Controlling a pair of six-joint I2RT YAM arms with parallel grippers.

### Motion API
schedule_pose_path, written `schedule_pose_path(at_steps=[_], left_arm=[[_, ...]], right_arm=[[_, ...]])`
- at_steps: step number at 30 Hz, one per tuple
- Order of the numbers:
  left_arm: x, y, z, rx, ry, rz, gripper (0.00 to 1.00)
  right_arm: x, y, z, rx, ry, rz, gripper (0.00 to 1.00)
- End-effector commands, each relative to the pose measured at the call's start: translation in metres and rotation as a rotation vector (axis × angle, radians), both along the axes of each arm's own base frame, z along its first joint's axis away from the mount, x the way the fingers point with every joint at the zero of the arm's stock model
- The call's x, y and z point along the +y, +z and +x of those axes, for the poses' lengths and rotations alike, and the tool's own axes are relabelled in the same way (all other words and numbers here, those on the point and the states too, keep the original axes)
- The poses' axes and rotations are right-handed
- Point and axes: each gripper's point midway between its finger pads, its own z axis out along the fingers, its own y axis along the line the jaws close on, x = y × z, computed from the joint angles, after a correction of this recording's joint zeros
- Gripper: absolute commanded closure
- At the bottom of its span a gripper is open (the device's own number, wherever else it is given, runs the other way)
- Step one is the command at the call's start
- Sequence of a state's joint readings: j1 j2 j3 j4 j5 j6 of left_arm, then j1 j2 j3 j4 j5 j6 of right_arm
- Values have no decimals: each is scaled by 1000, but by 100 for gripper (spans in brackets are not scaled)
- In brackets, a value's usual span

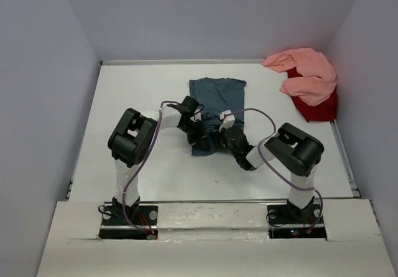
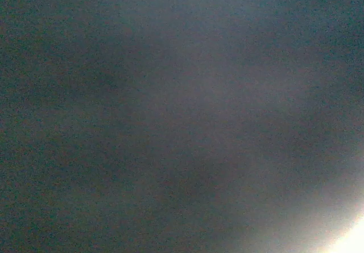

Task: Fold and stack the t-shirts
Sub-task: Grab one side of the 2/3 rectangular tshirt with both arms

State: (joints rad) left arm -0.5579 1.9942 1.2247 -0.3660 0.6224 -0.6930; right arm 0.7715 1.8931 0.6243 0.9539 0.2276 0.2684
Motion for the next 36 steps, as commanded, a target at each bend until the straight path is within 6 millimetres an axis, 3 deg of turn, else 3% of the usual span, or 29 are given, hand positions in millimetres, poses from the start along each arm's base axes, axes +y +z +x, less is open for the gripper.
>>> schedule_pose_path(at_steps=[1, 9, 21, 28, 36], left_arm=[[13, -12, -7, 7, -24, 75, 100], [20, -14, -8, -5, -32, 113, 100], [30, -9, -1, -39, -30, 181, 100], [33, -10, 1, -36, -22, 194, 100], [42, -12, -2, -41, -33, 230, 100]], right_arm=[[0, 12, 20, -81, -65, 24, 100], [-7, 43, 19, -107, -73, -5, 100], [-33, 27, -10, -30, -66, -66, 100], [-20, 28, -3, -32, -40, -56, 100], [3, 44, 11, -51, -2, -20, 100]])
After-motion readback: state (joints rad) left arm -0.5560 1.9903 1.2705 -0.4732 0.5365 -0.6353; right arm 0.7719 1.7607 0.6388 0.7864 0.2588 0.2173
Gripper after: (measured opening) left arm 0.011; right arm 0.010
